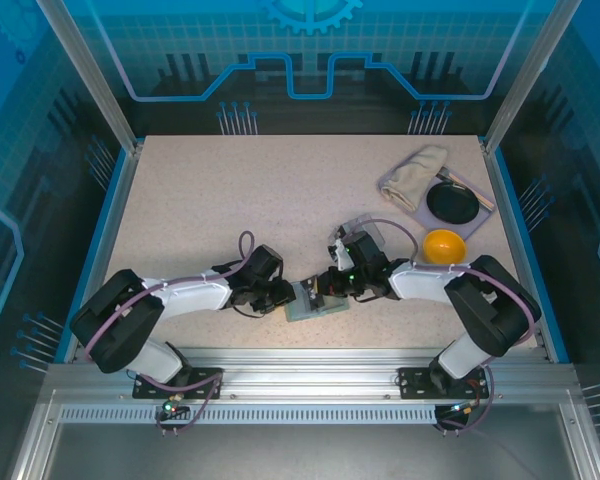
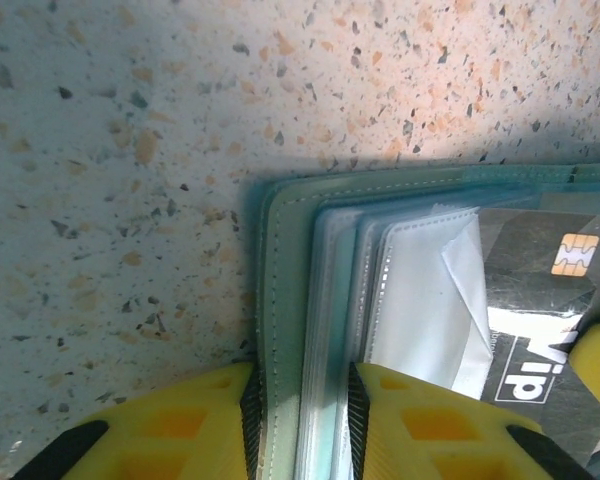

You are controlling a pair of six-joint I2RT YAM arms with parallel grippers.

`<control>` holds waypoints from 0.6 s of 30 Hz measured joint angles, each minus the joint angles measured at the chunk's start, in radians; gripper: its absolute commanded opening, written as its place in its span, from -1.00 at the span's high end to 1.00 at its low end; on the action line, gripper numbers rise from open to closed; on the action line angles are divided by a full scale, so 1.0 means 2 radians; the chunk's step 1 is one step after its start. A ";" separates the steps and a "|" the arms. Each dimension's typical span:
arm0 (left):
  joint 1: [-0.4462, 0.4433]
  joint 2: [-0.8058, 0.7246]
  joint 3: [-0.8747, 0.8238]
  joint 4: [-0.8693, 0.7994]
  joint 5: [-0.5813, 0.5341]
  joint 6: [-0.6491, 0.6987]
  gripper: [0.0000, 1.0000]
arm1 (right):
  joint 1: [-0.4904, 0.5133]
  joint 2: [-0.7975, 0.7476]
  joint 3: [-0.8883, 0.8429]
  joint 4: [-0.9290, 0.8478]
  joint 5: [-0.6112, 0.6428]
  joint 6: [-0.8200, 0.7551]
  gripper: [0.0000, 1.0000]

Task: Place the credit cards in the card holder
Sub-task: Insert the credit card into the card slot.

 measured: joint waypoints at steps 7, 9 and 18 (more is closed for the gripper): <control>0.000 -0.001 0.000 -0.001 0.000 -0.002 0.38 | 0.015 0.019 -0.003 0.036 0.000 0.034 0.82; 0.000 -0.002 0.000 -0.002 0.000 -0.002 0.38 | 0.019 0.023 -0.002 0.041 0.002 0.038 0.83; 0.000 -0.004 0.000 -0.006 -0.006 -0.002 0.44 | 0.018 0.019 0.012 0.013 -0.001 0.019 0.85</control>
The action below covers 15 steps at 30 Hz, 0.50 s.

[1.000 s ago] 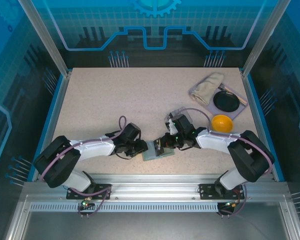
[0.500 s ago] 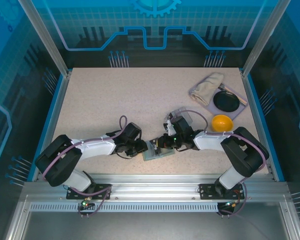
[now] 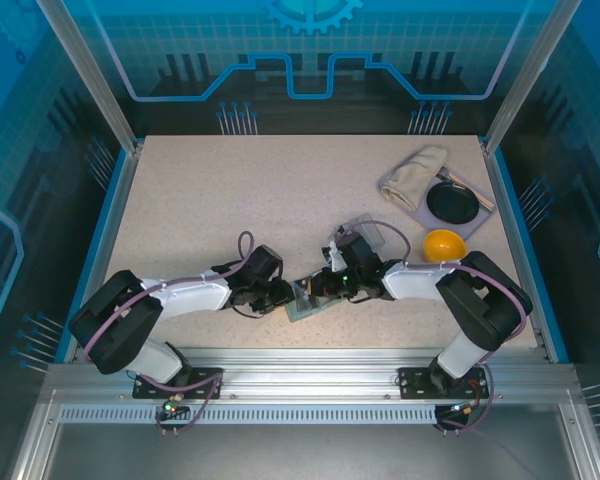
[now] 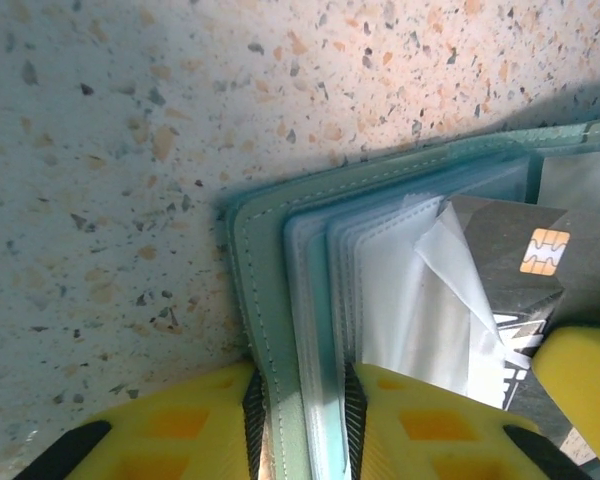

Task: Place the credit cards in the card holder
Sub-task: Insert the credit card into the card slot.

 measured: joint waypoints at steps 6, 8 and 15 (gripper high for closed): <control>0.000 0.000 0.000 0.001 -0.002 0.000 0.51 | -0.011 -0.005 0.001 -0.024 -0.014 -0.026 0.85; 0.000 0.000 0.000 0.001 -0.003 0.000 0.53 | -0.015 -0.005 0.001 -0.027 -0.020 -0.030 0.85; 0.000 0.000 0.000 0.003 -0.003 0.000 0.56 | -0.025 0.001 0.008 -0.037 -0.048 -0.045 0.85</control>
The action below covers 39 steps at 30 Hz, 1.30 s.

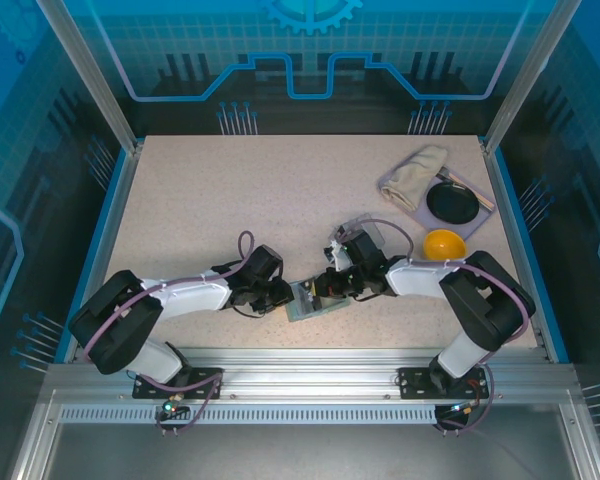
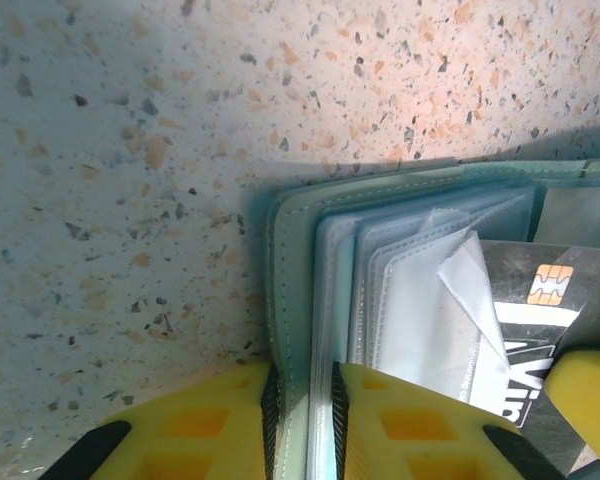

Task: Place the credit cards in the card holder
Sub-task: Insert the credit card into the card slot.

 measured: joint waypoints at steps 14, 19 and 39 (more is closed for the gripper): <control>0.000 0.004 0.003 -0.002 -0.005 0.000 0.61 | 0.013 0.037 0.014 0.026 -0.021 0.040 0.79; 0.000 0.003 0.003 -0.003 -0.008 -0.008 0.61 | 0.028 0.033 0.006 0.041 0.012 0.077 0.74; 0.006 -0.079 0.002 -0.027 -0.032 -0.012 -0.25 | 0.023 -0.110 0.093 -0.259 0.235 -0.073 -0.54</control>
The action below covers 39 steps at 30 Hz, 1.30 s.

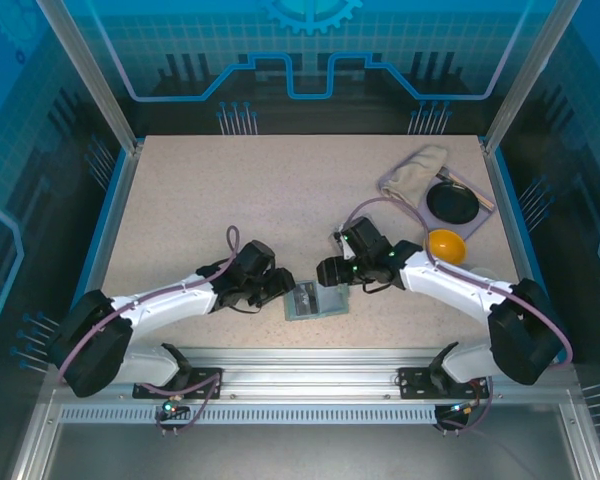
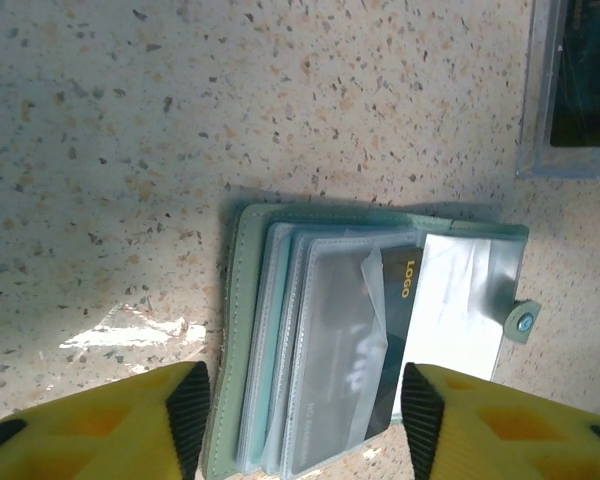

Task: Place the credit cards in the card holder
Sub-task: Insert the credit card into the card slot, then close the card holder at the bottom-center of the table.

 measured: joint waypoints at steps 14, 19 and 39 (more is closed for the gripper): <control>0.015 0.044 -0.009 0.050 0.052 -0.024 -0.42 | -0.008 0.105 0.027 -0.053 0.012 -0.047 -0.48; 0.016 0.072 -0.009 0.077 0.074 -0.028 -0.39 | -0.008 0.124 0.029 -0.052 0.002 -0.053 -0.19; 0.011 0.070 0.013 0.147 0.134 -0.028 0.16 | -0.015 0.116 0.002 -0.011 -0.019 -0.025 0.19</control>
